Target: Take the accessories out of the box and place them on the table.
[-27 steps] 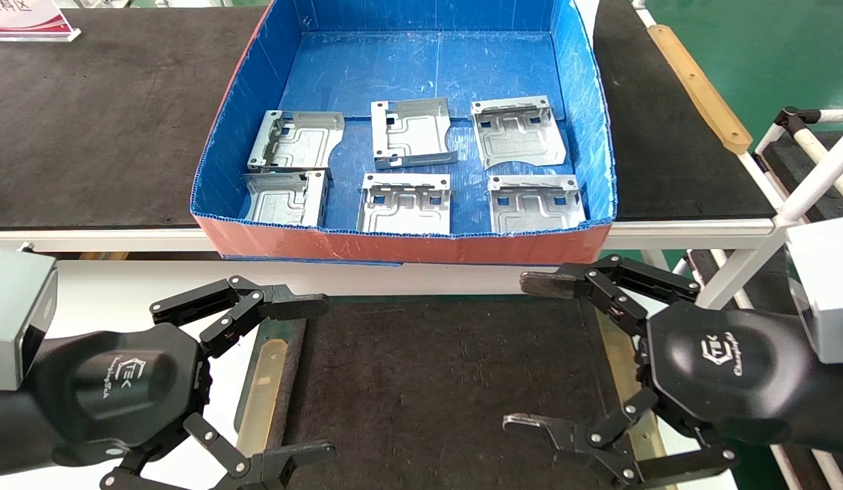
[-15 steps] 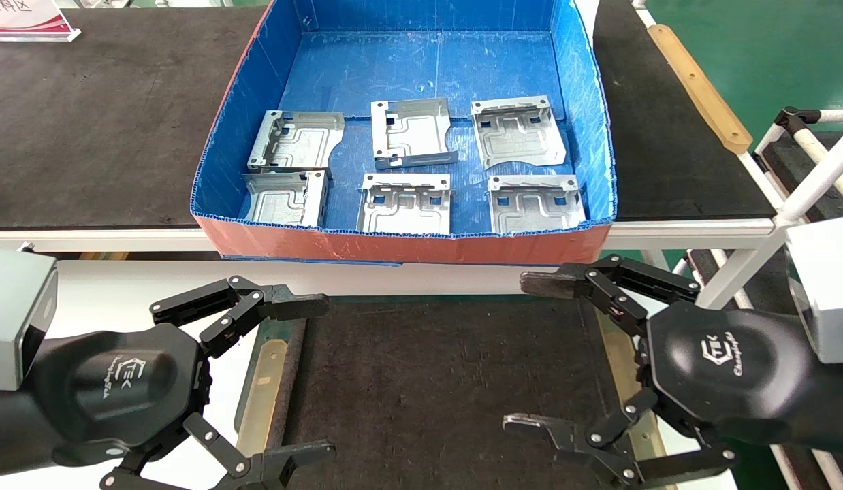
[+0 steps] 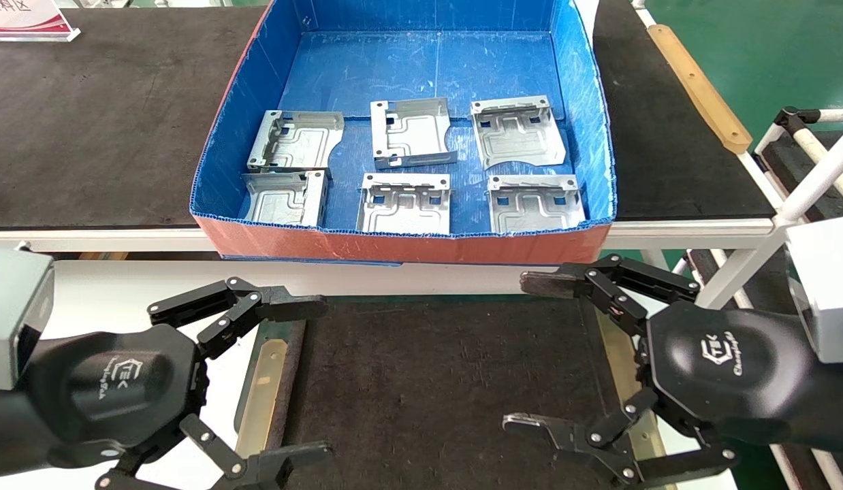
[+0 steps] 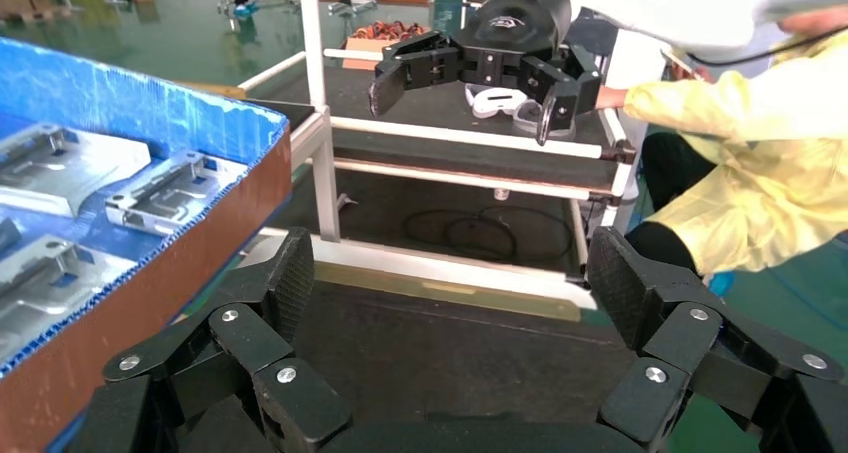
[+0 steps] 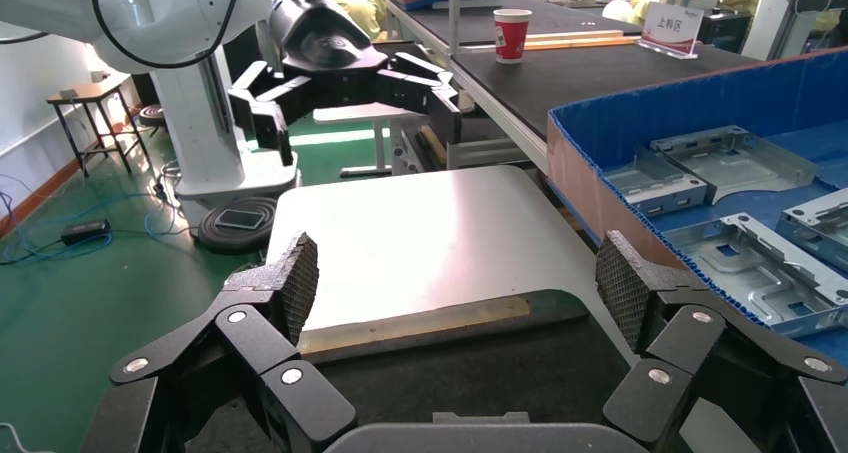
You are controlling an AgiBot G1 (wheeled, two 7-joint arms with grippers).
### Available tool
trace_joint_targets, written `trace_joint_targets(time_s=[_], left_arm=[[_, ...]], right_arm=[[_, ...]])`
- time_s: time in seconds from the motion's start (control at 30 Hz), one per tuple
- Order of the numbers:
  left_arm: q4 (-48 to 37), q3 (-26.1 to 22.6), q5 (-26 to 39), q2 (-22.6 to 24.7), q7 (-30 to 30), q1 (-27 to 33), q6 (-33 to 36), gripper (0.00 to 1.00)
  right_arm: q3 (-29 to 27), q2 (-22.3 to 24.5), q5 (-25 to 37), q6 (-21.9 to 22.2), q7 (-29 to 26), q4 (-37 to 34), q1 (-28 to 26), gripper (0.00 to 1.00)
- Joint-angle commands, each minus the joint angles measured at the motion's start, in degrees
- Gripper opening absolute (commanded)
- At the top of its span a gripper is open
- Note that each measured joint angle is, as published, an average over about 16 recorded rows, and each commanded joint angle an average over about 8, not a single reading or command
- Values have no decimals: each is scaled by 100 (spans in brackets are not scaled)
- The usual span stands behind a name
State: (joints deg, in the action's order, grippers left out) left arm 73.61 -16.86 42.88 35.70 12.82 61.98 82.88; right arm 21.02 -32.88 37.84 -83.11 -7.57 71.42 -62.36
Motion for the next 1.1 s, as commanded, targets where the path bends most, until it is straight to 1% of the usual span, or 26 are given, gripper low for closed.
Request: trace_joint_targets(time_s=[0.03, 0.2, 0.37, 0.57, 0.77, 1.1], left_arm=[[-7, -16, 7, 12, 58, -2, -48, 100], [63, -119, 296, 114, 386, 136, -567, 100], [-28, -245, 822, 298, 451, 426, -1105, 100], [-553, -457, 1536, 667, 490, 1009, -1683, 100], [-1102, -674, 2115, 1032, 692, 1583, -2170, 100], [-1721, -1107, 3128, 1673, 1331, 2327, -3123, 100]], right_arm=[[0, 0, 0, 0, 0, 0, 0, 100], [0, 0, 0, 0, 0, 0, 0, 100], [0, 0, 0, 0, 0, 0, 0, 100], [0, 0, 0, 0, 0, 0, 0, 100], [1, 0, 0, 0, 0, 0, 0, 100], [1, 0, 0, 0, 0, 0, 0, 100]])
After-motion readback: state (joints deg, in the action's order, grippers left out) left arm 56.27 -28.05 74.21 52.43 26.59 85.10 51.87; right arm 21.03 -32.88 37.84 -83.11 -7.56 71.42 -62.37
